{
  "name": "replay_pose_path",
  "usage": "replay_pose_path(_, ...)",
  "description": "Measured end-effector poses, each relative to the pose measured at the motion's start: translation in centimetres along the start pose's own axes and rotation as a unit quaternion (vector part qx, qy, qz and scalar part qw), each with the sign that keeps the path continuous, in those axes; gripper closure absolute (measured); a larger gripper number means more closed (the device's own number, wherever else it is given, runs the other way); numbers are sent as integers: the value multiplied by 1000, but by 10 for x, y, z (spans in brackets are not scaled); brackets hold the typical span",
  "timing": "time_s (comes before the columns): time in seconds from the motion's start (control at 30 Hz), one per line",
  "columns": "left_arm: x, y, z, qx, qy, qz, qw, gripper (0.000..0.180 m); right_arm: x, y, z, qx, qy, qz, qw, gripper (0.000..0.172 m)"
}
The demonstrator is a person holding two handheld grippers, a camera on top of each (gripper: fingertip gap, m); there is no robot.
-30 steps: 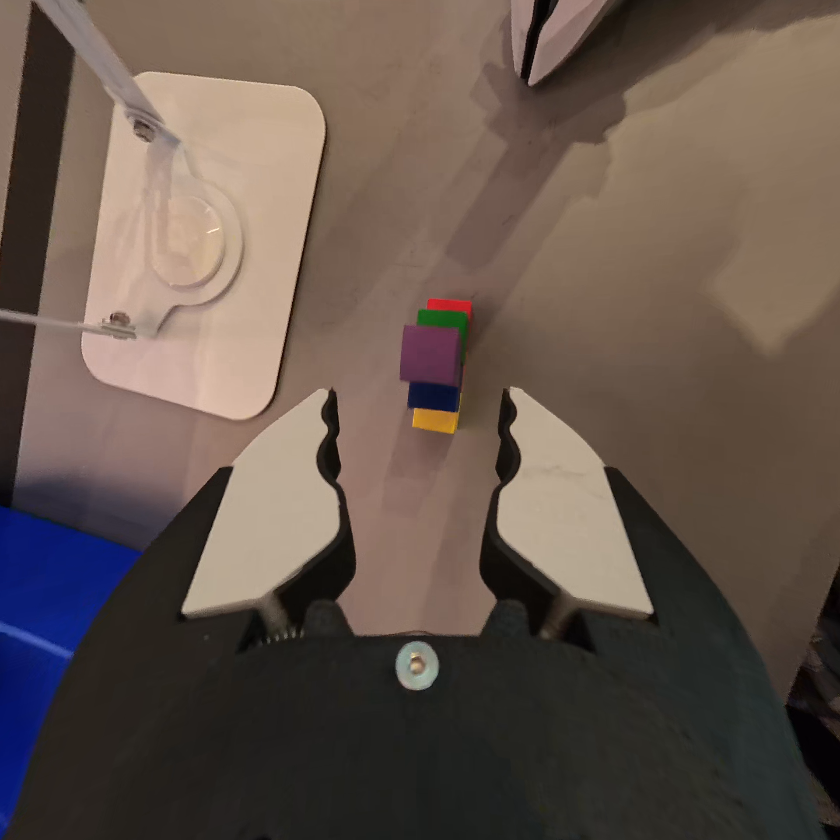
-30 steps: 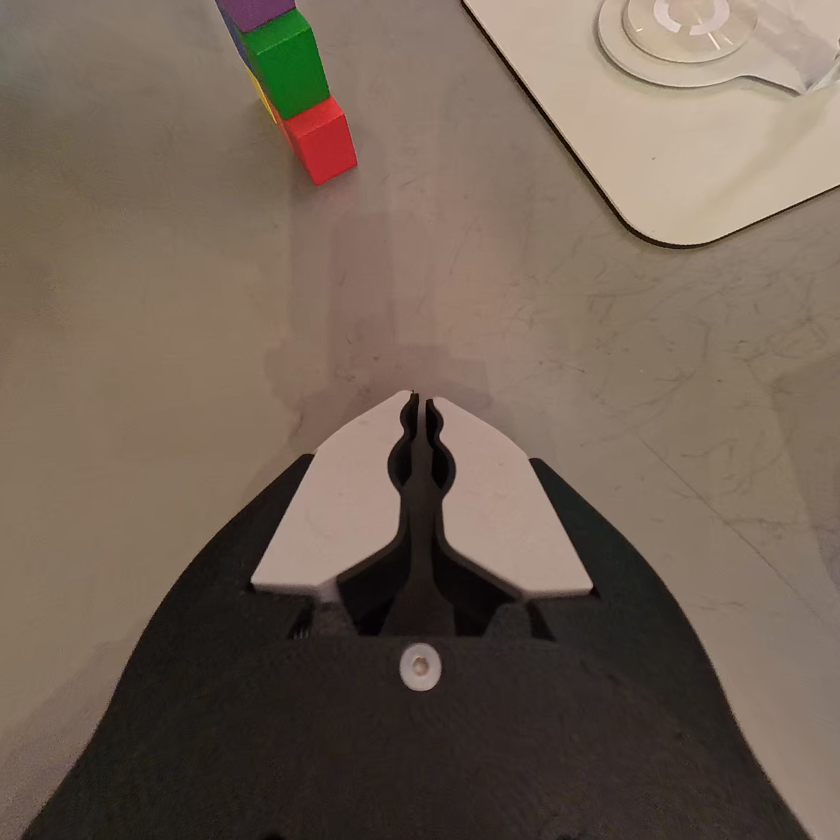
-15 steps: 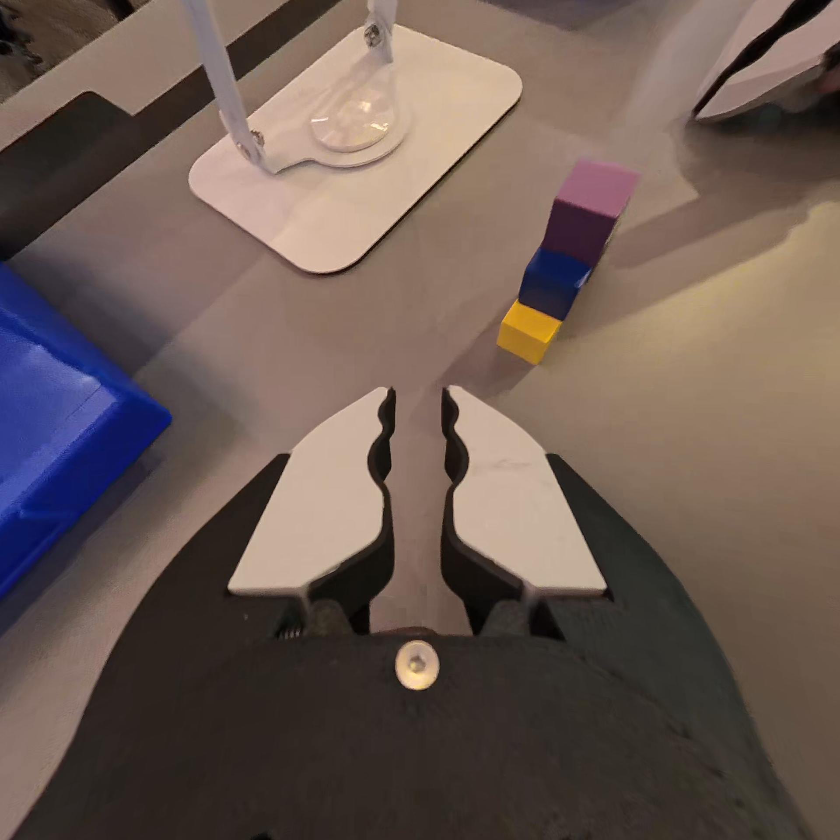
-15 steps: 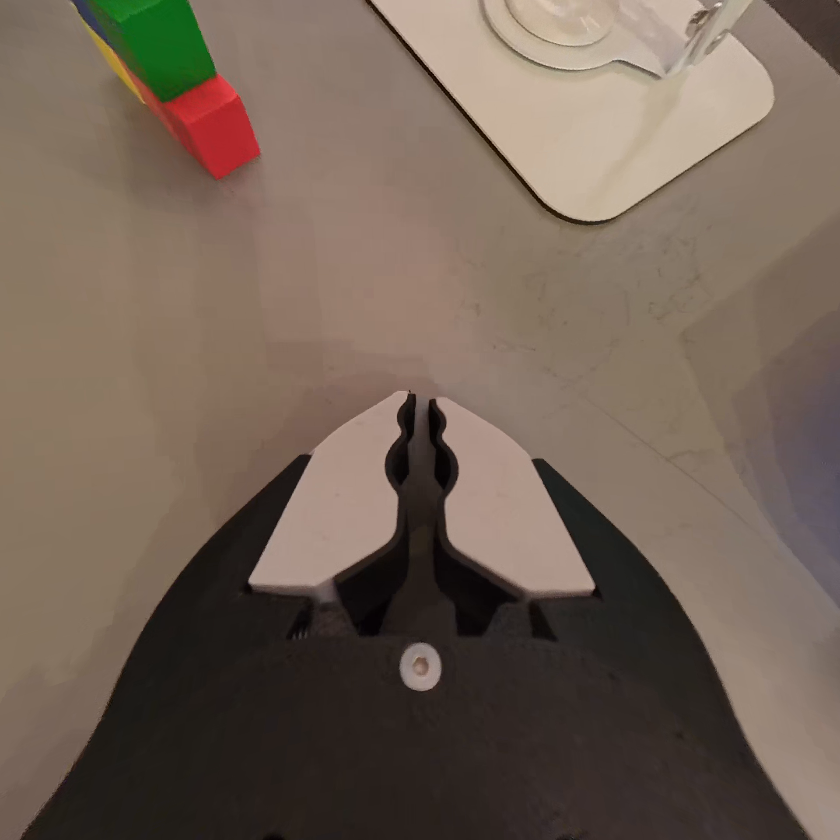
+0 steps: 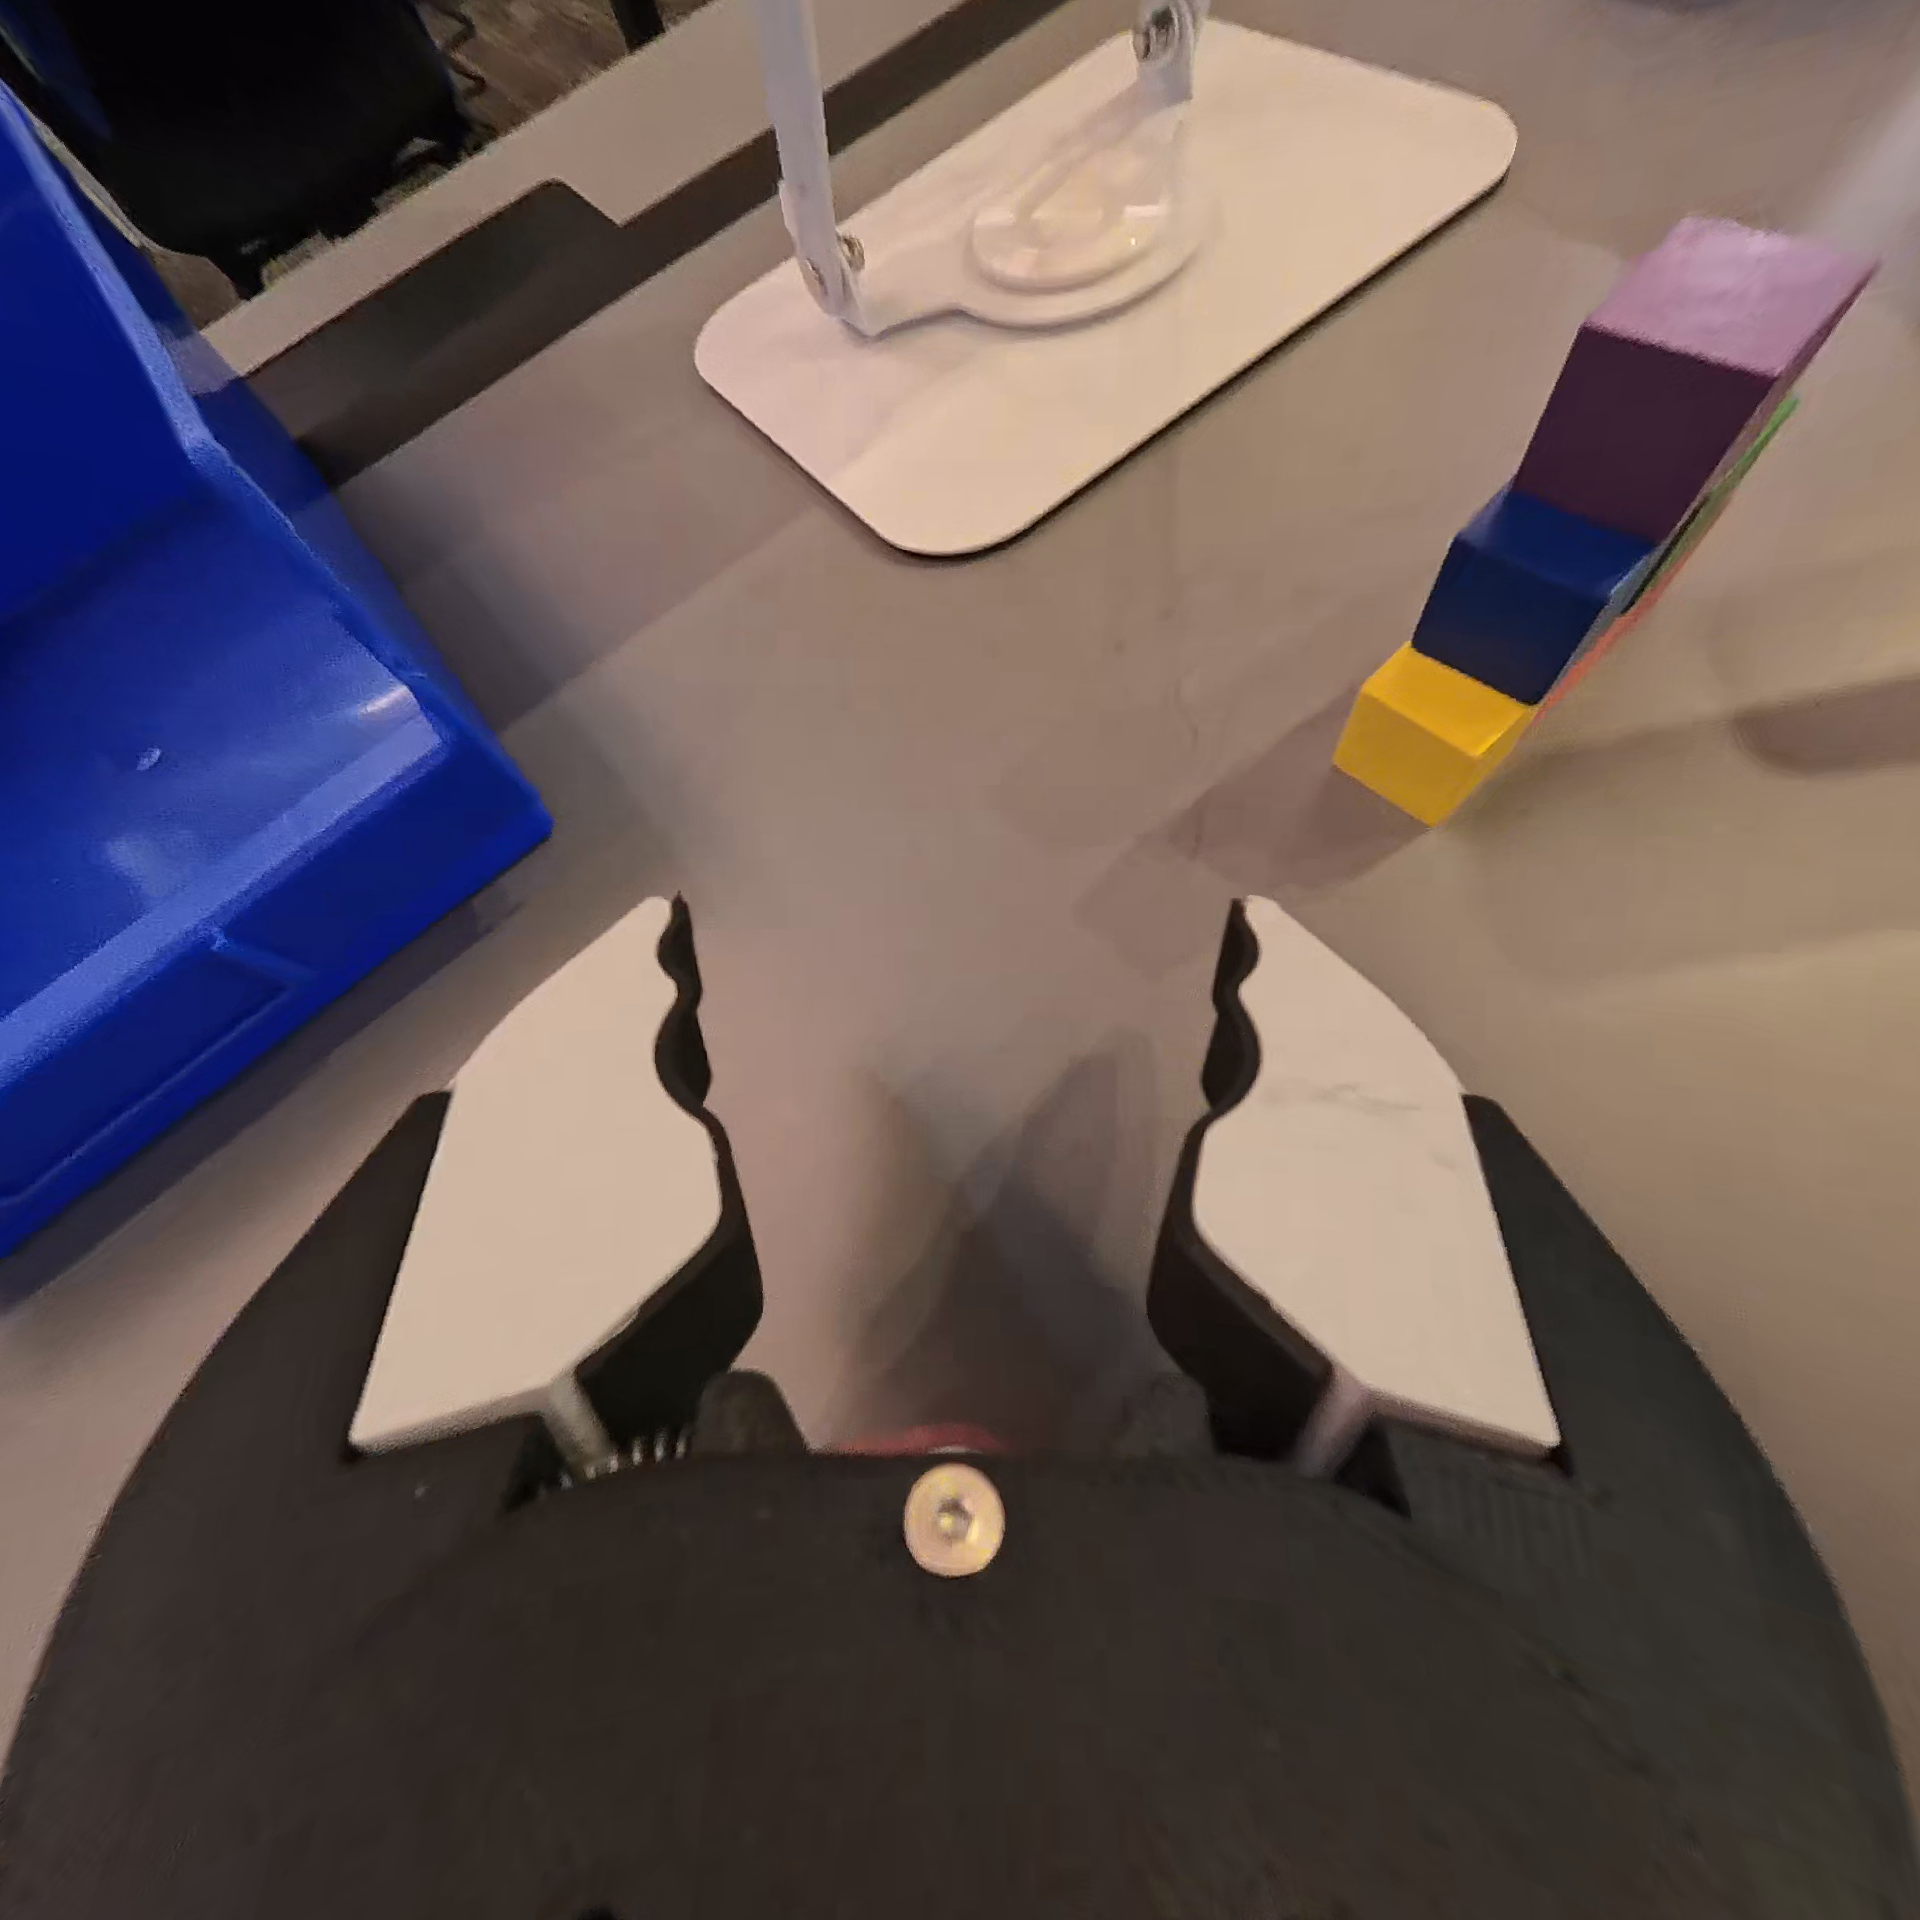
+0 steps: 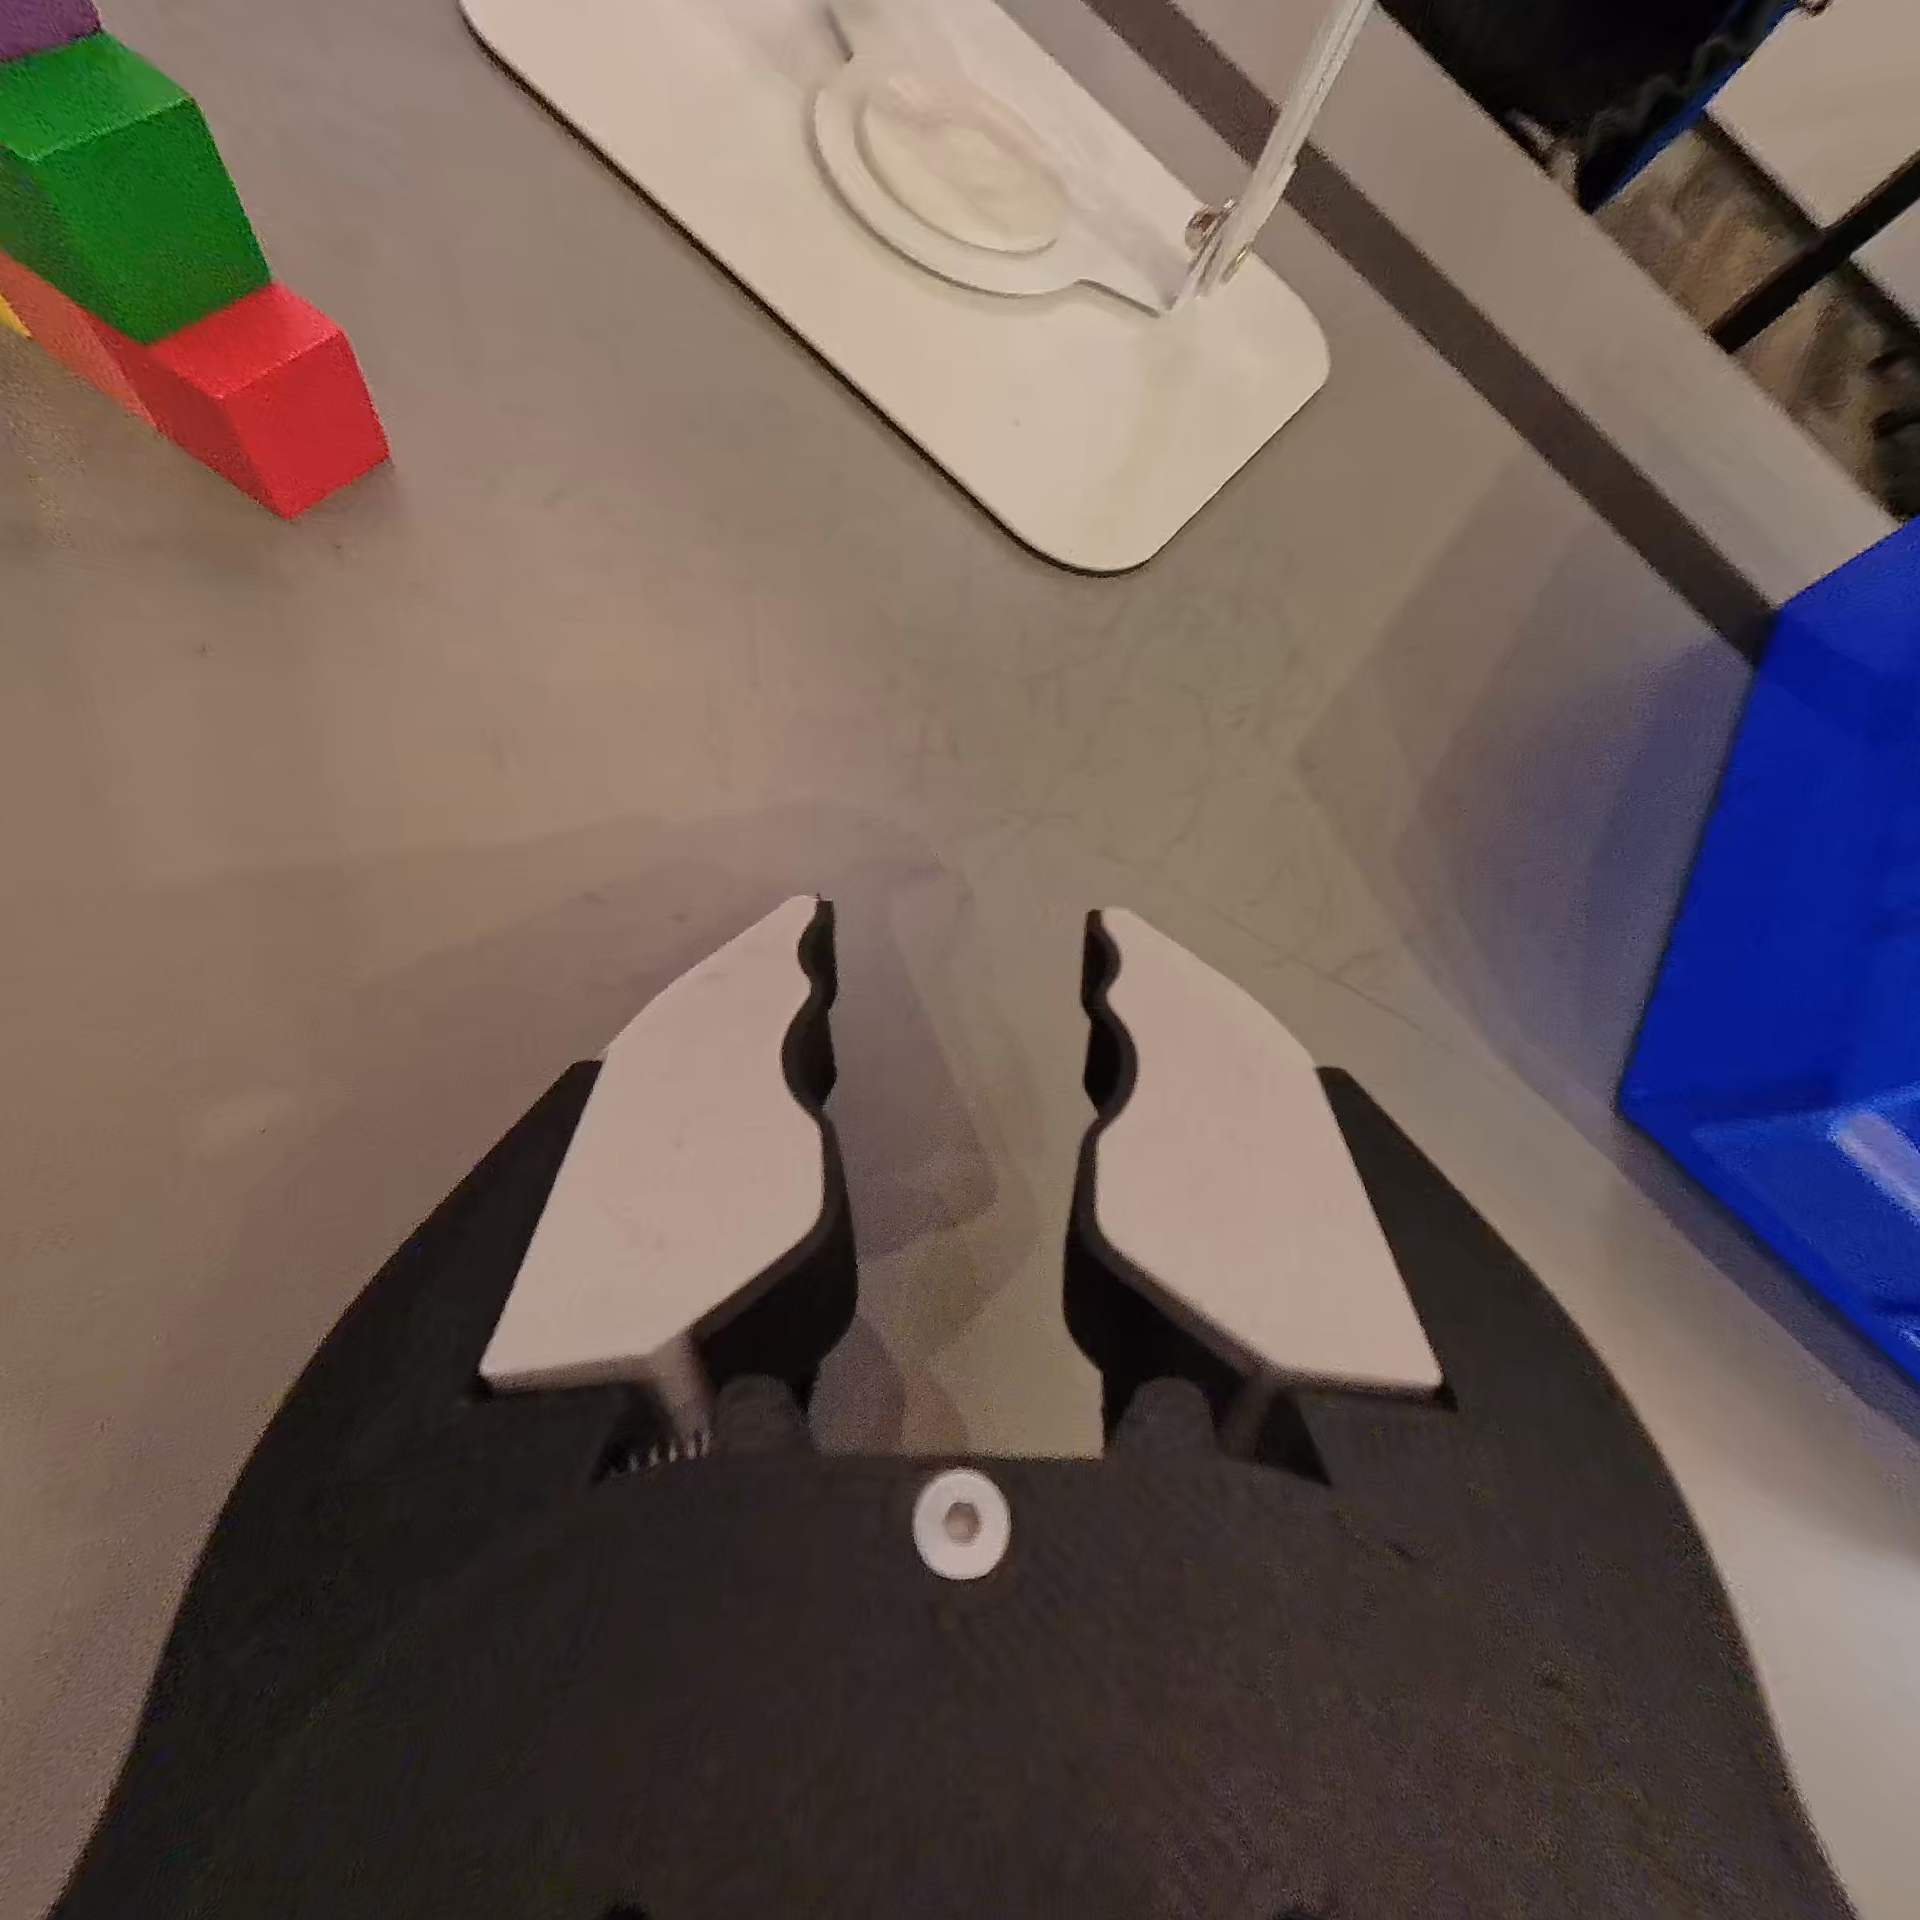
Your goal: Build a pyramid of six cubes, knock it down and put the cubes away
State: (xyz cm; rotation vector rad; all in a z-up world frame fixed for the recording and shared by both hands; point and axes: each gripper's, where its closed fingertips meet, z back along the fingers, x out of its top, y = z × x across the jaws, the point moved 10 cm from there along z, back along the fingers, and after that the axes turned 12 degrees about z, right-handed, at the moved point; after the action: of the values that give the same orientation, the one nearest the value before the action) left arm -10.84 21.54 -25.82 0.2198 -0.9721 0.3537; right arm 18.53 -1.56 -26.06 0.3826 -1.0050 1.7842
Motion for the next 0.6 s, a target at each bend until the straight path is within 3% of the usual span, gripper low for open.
replay_pose_path(0.23,0,-6,1,37,-13,-9,999,75,11,9,8,-43,-27,26,998,113)
replay_pose_path(0.33,-1,-14,5,35,-25,-13,999,86,15,18,11,-38,-36,44,998,118)
replay_pose_path(0.4,-2,-21,11,35,-40,-28,998,103,19,23,14,-52,-41,55,996,109)
replay_pose_path(0.53,-2,-34,29,65,-96,-39,992,104,26,31,22,-90,-57,68,992,94)
replay_pose_path(0.6,-4,-38,34,77,-109,-39,990,101,29,38,24,-94,-61,80,990,95)
